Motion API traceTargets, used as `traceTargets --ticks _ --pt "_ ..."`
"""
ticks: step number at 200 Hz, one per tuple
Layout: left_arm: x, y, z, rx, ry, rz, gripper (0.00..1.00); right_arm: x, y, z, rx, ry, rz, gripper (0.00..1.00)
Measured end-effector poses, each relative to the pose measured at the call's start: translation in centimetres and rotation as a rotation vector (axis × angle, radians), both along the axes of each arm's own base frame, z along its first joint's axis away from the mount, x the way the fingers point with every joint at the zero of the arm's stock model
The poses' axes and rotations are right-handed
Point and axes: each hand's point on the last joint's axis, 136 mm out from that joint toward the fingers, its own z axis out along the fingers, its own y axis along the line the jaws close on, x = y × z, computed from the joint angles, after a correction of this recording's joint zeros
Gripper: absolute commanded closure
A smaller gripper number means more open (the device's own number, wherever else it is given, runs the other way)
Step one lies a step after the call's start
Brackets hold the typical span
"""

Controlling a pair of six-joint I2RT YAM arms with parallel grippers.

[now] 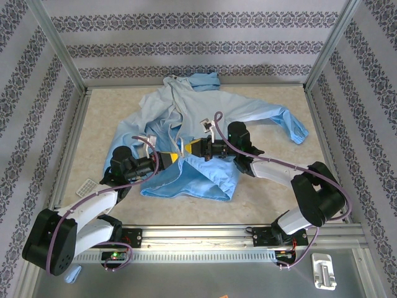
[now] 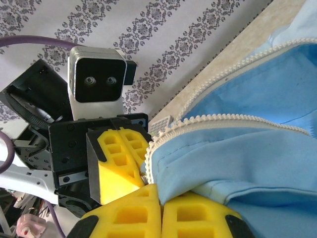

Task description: Zip up the jacket

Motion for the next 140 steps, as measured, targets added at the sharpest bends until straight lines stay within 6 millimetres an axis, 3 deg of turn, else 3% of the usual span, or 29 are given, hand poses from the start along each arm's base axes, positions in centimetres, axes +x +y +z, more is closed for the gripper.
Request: traceTargets --ticks 140 --pt "-0.60 -0.15 -0.63 0.075 0.025 -0.039 1.00 0.61 0.22 -0.42 -0.022 0.027 -0.041 1.00"
